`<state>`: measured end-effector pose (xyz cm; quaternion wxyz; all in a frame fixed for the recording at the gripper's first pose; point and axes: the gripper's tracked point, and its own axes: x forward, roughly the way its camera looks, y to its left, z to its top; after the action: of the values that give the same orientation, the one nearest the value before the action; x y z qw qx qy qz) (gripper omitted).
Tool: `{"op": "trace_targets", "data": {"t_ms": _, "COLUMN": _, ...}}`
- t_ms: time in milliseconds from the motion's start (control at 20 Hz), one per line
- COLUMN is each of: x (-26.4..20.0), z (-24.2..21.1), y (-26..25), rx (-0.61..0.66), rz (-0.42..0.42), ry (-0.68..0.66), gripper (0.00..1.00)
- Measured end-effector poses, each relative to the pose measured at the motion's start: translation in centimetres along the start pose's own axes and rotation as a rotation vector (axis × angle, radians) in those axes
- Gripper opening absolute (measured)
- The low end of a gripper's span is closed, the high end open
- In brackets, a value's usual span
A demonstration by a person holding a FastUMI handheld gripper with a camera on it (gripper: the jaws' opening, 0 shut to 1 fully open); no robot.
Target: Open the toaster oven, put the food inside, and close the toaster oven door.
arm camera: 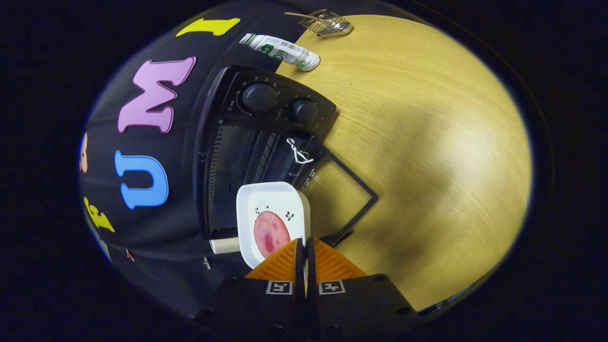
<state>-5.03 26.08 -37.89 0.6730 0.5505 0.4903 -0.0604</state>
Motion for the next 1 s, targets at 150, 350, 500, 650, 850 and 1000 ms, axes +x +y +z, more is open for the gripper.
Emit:
{"op": "trace_targets", "data": {"t_ms": 150, "x": 1.8, "z": 0.6, "y": 1.1, "rx": 0.093, "rz": -0.041, "ry": -0.098, "gripper": 0.05}}
{"op": "trace_targets", "data": {"t_ms": 350, "x": 4.3, "z": 2.0, "y": 3.3, "rx": 0.241, "rz": -0.031, "ry": -0.204, "gripper": 0.05}}
{"op": "trace_targets", "data": {"t_ms": 500, "x": 6.0, "z": 3.0, "y": 4.2, "rx": 0.305, "rz": -0.038, "ry": -0.261, "gripper": 0.05}}
{"op": "trace_targets", "data": {"t_ms": 650, "x": 7.3, "z": 3.5, "y": 5.0, "rx": 0.361, "rz": -0.028, "ry": -0.303, "gripper": 0.05}}
{"op": "trace_targets", "data": {"t_ms": 850, "x": 8.9, "z": 4.1, "y": 6.1, "rx": 0.407, "rz": -0.006, "ry": -0.332, "gripper": 0.05}}
{"op": "trace_targets", "data": {"t_ms": 1000, "x": 9.6, "z": 4.1, "y": 6.3, "rx": 0.412, "rz": -0.002, "ry": -0.339, "gripper": 0.05}}
